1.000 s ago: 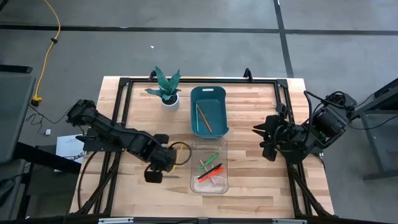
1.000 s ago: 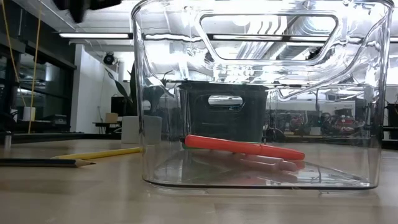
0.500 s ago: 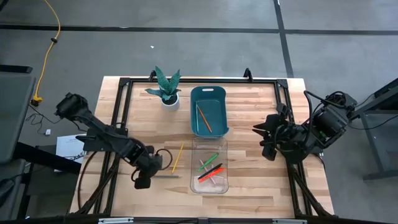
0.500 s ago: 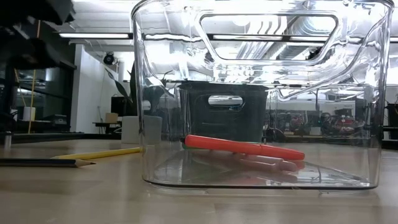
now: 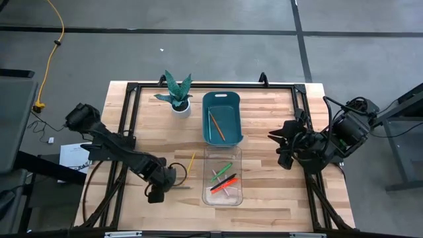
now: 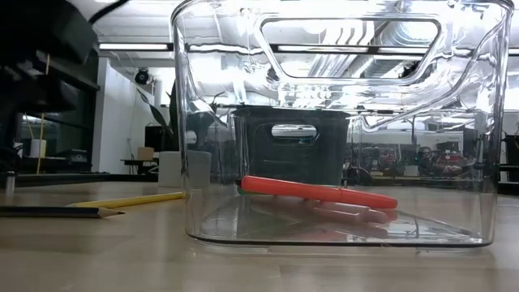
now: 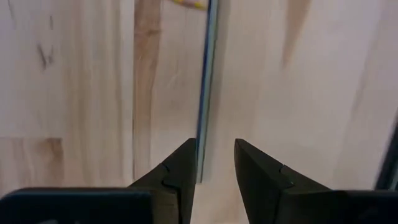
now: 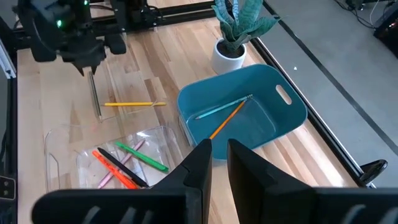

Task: Sort pens & pencils
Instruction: Put the blue pencil into the blue bin

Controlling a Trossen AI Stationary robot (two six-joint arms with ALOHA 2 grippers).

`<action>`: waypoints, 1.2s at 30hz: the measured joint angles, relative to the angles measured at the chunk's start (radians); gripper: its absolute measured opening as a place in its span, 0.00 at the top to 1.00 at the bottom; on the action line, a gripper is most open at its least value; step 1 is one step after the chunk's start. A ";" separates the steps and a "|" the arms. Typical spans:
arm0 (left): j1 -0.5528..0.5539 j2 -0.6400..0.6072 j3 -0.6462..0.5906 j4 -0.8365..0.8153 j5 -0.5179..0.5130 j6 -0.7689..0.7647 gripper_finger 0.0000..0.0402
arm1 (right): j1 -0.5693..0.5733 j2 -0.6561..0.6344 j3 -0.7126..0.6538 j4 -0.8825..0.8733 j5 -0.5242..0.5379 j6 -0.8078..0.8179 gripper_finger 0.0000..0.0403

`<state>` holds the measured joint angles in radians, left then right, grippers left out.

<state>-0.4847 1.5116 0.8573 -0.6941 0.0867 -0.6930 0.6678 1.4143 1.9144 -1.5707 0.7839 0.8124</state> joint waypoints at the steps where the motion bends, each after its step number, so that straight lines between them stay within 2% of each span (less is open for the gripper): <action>1: 0.000 0.013 0.000 0.001 0.001 -0.005 0.76 | 0.000 0.000 0.000 0.000 0.000 0.001 0.90; 12: 0.000 0.111 0.053 0.018 -0.026 0.002 0.76 | 0.000 0.000 0.000 0.000 -0.004 -0.006 0.90; 36: 0.000 0.171 0.052 0.063 -0.053 -0.037 0.76 | 0.000 0.000 0.000 0.000 -0.006 -0.009 0.90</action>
<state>-0.4847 1.6825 0.9096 -0.6308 0.0333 -0.7296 0.6674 1.4147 1.9144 -1.5711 0.7776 0.8034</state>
